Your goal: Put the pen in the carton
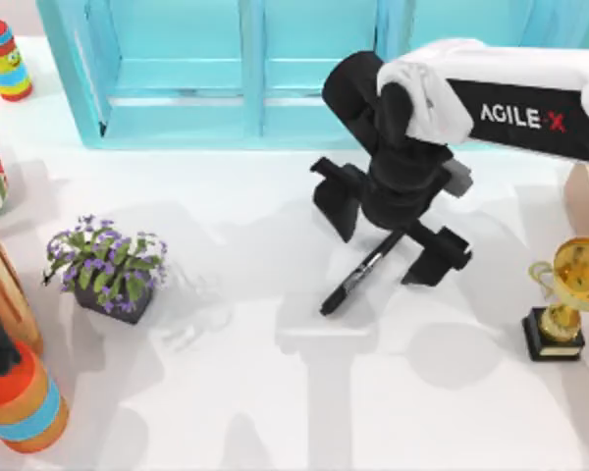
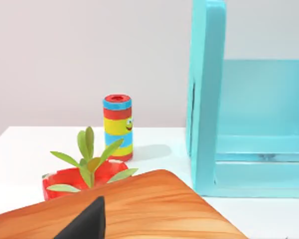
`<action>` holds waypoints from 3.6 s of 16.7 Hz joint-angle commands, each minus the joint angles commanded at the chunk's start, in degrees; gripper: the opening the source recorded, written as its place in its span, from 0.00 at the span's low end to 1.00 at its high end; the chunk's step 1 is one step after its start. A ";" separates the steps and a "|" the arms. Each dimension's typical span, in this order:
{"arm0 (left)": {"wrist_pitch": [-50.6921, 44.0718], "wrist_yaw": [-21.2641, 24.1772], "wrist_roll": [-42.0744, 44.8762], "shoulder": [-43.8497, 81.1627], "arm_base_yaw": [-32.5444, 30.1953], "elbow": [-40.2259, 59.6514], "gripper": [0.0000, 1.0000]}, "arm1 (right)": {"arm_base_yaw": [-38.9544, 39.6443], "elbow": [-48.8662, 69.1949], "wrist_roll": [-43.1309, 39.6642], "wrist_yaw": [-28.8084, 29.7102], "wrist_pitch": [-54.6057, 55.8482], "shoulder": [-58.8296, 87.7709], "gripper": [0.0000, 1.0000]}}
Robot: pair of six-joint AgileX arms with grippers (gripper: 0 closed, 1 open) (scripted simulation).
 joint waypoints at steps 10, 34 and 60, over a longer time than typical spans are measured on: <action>0.00 0.00 0.00 0.00 0.00 0.00 1.00 | 0.00 0.00 0.00 0.00 0.00 0.00 0.00; 0.00 0.00 0.00 0.00 0.00 0.00 1.00 | -3.84 13.41 -3.46 0.88 -23.96 -10.91 0.00; 0.00 0.00 0.00 0.00 0.00 0.00 1.00 | -57.92 -11.72 -9.64 -2.24 -15.82 -29.78 0.00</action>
